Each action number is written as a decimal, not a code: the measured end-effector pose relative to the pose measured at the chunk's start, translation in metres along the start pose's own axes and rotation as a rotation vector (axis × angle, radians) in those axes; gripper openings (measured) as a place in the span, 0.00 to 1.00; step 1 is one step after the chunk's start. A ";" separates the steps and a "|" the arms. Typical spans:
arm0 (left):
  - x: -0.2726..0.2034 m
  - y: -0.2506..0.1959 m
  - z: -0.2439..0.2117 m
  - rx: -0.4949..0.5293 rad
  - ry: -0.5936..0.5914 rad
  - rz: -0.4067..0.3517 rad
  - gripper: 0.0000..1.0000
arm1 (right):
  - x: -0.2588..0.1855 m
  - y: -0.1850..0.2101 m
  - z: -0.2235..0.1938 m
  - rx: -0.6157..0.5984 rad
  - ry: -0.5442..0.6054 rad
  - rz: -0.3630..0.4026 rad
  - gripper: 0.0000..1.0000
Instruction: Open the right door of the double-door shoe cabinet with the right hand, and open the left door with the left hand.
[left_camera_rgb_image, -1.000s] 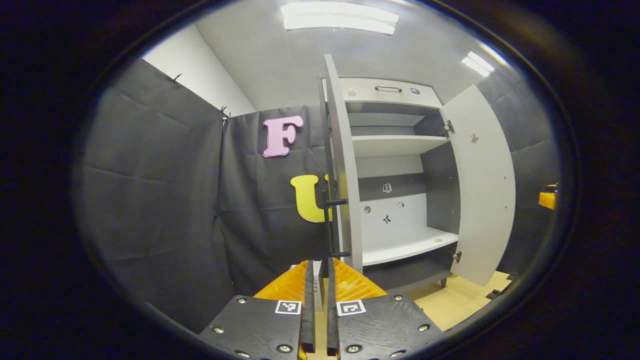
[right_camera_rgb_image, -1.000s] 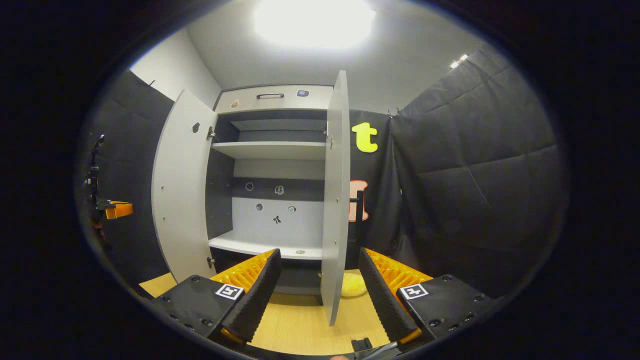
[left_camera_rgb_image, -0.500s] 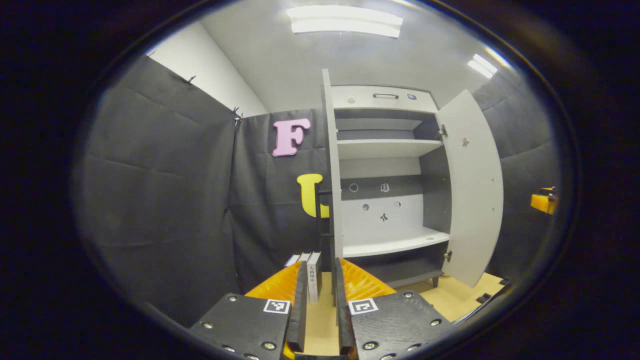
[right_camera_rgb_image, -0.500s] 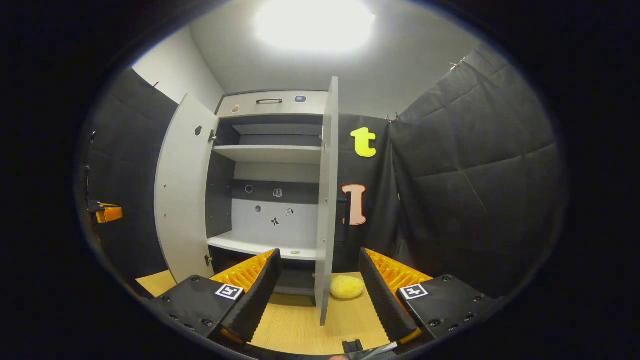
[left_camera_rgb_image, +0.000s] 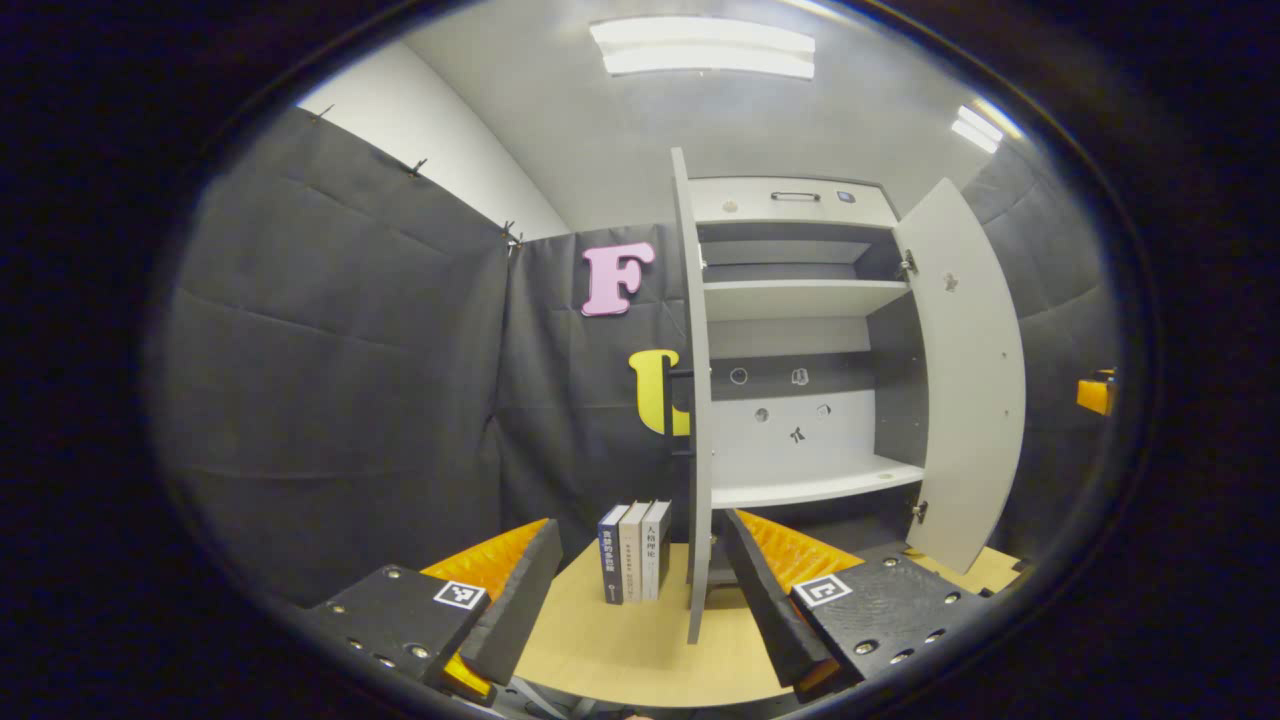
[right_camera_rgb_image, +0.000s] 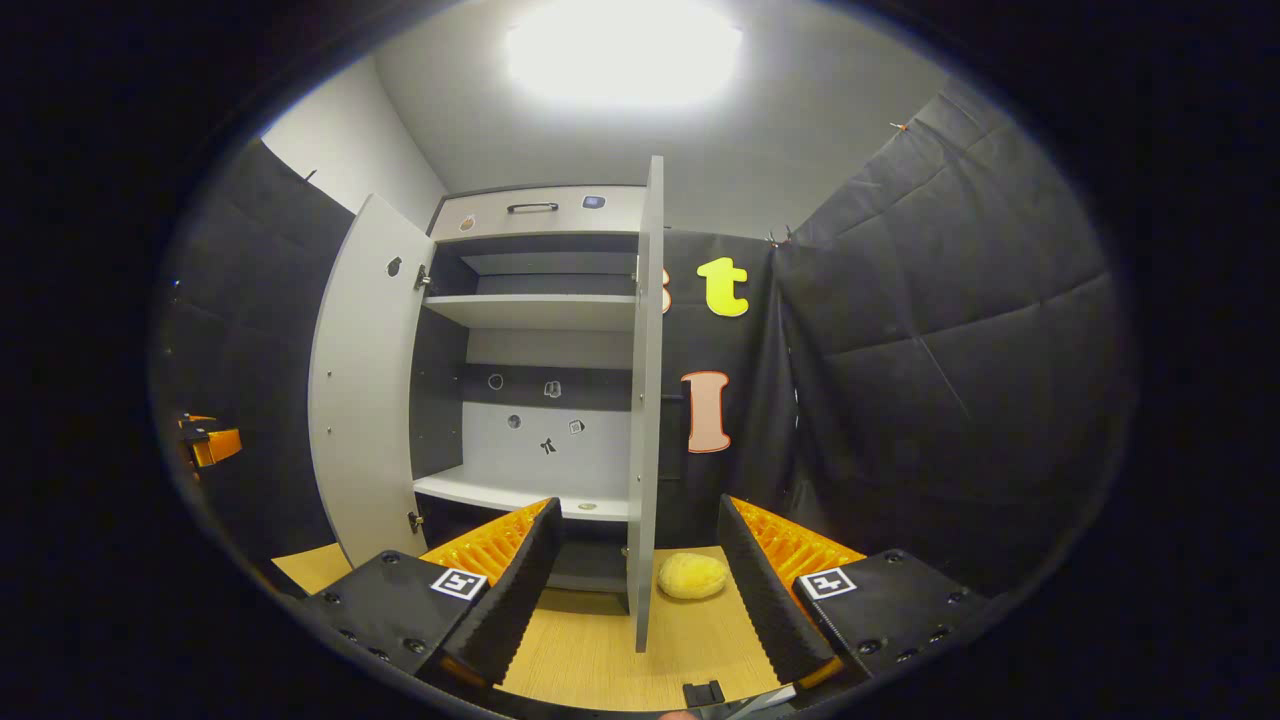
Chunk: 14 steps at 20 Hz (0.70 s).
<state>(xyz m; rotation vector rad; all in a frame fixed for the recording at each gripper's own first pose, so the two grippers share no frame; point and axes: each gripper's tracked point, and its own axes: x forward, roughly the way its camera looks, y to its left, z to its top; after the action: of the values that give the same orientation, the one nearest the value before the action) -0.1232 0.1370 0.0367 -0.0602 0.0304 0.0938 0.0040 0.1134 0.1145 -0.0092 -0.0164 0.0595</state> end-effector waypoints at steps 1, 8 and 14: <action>-0.001 0.001 0.001 -0.001 -0.002 0.003 0.95 | 0.000 -0.002 -0.001 0.000 0.002 -0.005 0.97; 0.000 -0.005 0.005 0.042 -0.012 0.003 0.95 | 0.004 -0.011 -0.006 0.021 0.012 -0.012 0.95; 0.000 -0.010 0.008 0.062 -0.017 0.001 0.95 | 0.009 -0.016 -0.009 0.024 0.018 -0.015 0.97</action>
<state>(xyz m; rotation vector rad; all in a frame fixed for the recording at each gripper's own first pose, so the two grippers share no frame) -0.1218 0.1277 0.0458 0.0021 0.0162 0.0939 0.0143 0.0978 0.1061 0.0144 0.0022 0.0445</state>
